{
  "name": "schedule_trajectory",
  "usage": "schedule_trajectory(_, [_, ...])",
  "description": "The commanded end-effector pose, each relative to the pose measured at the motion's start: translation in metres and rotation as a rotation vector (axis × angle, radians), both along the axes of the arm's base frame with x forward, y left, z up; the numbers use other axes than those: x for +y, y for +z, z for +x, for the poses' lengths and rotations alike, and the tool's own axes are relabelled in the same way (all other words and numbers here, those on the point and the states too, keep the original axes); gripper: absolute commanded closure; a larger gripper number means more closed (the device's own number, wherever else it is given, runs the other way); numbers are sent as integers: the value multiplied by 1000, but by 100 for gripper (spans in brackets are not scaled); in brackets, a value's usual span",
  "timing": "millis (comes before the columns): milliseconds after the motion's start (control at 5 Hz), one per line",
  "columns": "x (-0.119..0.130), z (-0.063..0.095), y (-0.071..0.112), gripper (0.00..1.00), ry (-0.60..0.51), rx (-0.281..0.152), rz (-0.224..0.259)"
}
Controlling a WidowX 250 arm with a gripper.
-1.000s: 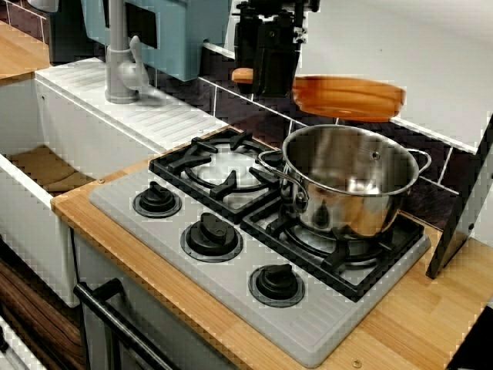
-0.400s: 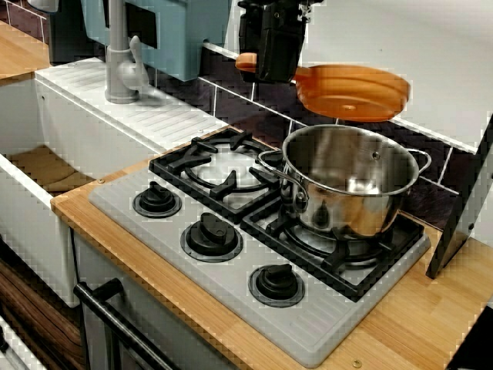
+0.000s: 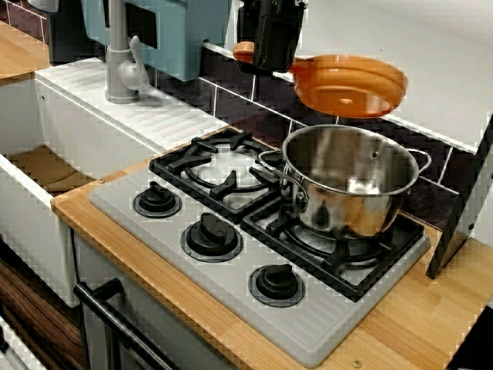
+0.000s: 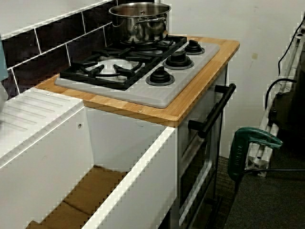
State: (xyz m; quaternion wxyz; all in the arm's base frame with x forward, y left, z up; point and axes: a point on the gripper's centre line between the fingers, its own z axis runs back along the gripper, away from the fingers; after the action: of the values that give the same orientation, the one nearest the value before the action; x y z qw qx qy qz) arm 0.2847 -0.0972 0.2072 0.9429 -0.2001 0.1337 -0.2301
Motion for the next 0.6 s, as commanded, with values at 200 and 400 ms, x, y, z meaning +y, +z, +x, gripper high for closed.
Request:
schedule_trajectory(200, [7, 2, 23, 100, -19, 23, -60])
schedule_trajectory(400, [10, 4, 23, 100, -8, 20, -56])
